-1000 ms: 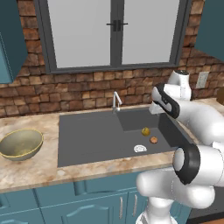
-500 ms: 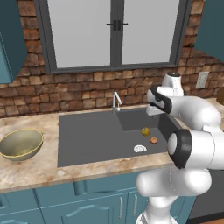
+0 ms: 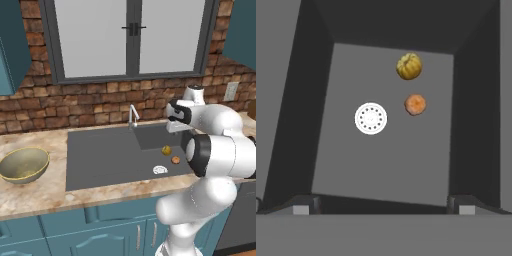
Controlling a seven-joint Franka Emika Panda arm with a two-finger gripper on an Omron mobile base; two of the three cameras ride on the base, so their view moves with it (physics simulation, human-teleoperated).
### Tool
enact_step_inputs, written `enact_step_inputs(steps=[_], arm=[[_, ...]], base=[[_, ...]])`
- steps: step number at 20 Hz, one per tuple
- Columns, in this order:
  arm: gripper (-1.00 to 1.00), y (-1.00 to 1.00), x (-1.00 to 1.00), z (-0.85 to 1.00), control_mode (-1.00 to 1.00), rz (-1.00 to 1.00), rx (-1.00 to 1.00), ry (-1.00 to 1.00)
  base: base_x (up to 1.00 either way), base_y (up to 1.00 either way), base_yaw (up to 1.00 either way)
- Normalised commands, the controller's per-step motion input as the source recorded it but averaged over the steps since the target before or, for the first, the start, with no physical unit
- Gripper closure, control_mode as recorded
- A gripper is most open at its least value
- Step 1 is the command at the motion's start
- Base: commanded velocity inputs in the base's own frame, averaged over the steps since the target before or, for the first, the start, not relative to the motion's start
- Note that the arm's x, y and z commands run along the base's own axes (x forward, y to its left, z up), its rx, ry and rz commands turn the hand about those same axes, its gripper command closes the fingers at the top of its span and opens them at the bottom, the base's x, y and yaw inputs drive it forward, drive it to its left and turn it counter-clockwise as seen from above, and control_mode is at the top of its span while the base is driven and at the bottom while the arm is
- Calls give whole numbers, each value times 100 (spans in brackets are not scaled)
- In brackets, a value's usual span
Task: Remove the tangerine and squash from the sink. Then move the bowl and cup from the counter to the sink for washing.
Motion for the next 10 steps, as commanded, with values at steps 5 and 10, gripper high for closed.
enact_step_inputs(steps=[5,10], arm=[[-100,-3,36,-20,-100,-3,0,0],[-100,-5,29,-19,-100,-2,0,0]], base=[[0,0,0],[0,0,0]])
